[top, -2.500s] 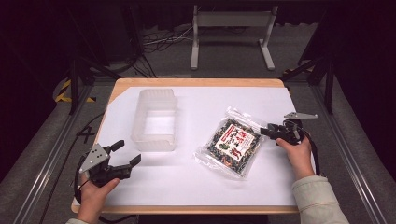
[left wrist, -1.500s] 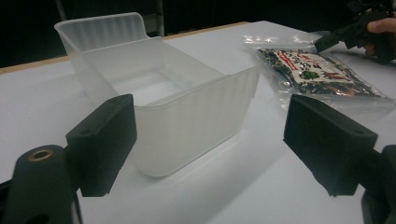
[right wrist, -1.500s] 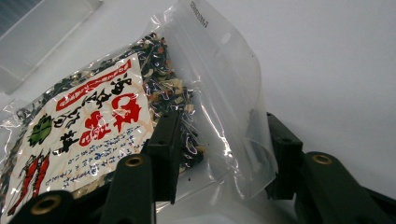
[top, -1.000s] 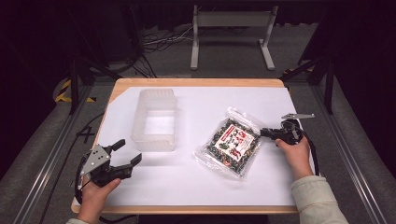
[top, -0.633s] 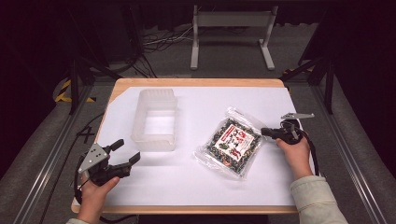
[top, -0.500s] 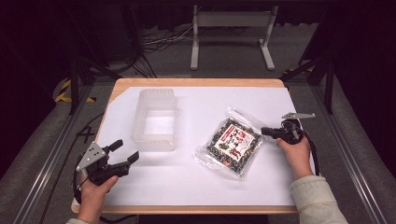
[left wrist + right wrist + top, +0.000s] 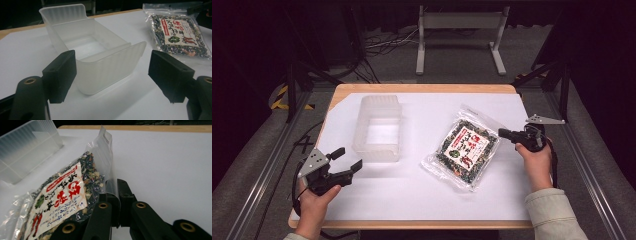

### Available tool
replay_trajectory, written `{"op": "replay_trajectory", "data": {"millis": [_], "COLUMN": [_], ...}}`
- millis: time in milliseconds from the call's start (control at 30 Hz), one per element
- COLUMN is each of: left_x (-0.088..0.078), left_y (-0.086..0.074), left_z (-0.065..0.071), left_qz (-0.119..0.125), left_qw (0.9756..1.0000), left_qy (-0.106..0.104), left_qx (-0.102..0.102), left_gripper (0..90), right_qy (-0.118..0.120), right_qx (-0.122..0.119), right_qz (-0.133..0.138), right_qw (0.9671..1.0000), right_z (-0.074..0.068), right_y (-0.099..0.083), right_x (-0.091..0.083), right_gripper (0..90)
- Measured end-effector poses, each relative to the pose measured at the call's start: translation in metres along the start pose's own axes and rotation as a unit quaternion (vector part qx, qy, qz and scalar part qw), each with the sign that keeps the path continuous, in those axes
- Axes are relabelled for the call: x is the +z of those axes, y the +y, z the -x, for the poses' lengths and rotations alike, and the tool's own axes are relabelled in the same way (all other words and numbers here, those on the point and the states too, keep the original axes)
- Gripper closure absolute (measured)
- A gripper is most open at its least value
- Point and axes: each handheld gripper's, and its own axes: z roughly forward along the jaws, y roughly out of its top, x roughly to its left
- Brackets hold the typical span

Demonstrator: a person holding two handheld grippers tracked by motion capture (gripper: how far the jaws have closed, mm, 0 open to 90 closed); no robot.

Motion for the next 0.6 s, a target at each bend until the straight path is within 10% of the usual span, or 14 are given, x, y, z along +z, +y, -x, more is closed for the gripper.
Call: {"op": "replay_trajectory", "data": {"millis": [600], "left_x": [0.01], "left_y": [0.026], "left_z": [0.012], "left_qz": [0.015], "left_qw": [0.9998], "left_qy": [-0.012], "left_qx": [-0.003], "left_gripper": [23.5], "right_qy": [0.025], "right_qx": [-0.083], "right_qz": [0.077], "right_qw": [0.9933], "right_z": [-0.05], "right_y": [0.058], "right_x": [-0.06], "right_gripper": [90.0]}}
